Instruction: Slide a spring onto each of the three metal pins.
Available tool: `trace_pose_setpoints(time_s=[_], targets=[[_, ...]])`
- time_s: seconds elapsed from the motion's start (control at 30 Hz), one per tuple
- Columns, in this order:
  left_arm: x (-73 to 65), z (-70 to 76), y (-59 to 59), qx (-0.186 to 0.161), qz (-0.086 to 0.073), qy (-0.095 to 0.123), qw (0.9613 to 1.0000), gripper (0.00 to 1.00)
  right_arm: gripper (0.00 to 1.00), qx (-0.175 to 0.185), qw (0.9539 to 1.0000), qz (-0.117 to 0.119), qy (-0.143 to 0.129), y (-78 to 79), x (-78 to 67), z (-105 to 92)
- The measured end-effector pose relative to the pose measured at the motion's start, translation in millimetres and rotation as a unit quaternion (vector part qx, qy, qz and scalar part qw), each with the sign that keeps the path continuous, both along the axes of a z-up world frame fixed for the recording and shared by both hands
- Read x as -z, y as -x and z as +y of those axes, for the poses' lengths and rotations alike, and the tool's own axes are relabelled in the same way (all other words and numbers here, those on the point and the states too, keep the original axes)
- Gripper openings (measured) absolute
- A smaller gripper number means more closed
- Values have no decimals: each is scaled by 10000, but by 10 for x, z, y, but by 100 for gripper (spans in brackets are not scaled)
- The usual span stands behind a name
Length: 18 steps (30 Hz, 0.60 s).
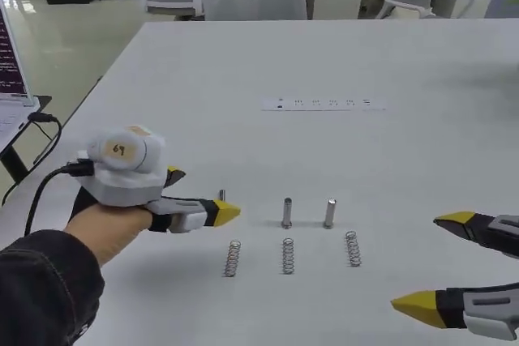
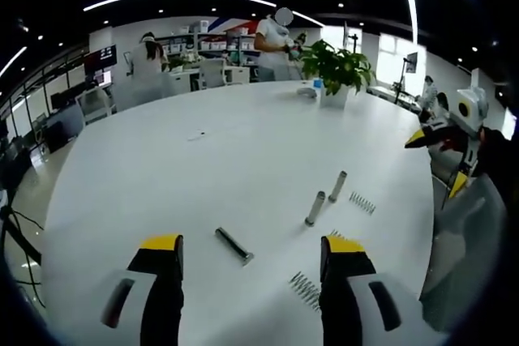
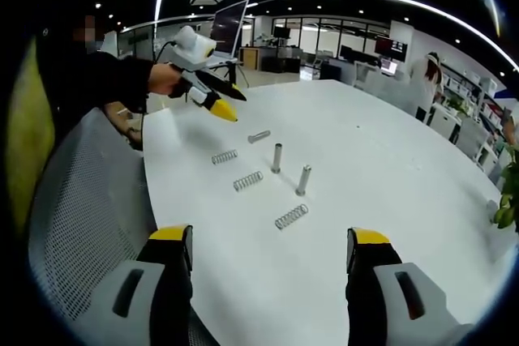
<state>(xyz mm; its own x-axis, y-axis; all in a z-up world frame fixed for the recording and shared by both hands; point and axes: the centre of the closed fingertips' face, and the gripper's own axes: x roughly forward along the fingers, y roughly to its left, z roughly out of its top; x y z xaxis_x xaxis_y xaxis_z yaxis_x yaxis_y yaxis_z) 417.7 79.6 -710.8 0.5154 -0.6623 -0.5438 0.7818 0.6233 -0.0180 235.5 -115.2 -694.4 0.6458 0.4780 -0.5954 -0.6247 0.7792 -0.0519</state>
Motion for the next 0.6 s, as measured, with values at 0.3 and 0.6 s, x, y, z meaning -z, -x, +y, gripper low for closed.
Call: trace_pose_setpoints(time_s=[0.3,0.6], targets=[[182,-13,-240,-333,228,-67,9992,55,76,-36,10000,19,1,-2,17,42],[350,-47,-309,-369,272,-423,9981,45,76,-28,10000,57,-1,2,42,25]])
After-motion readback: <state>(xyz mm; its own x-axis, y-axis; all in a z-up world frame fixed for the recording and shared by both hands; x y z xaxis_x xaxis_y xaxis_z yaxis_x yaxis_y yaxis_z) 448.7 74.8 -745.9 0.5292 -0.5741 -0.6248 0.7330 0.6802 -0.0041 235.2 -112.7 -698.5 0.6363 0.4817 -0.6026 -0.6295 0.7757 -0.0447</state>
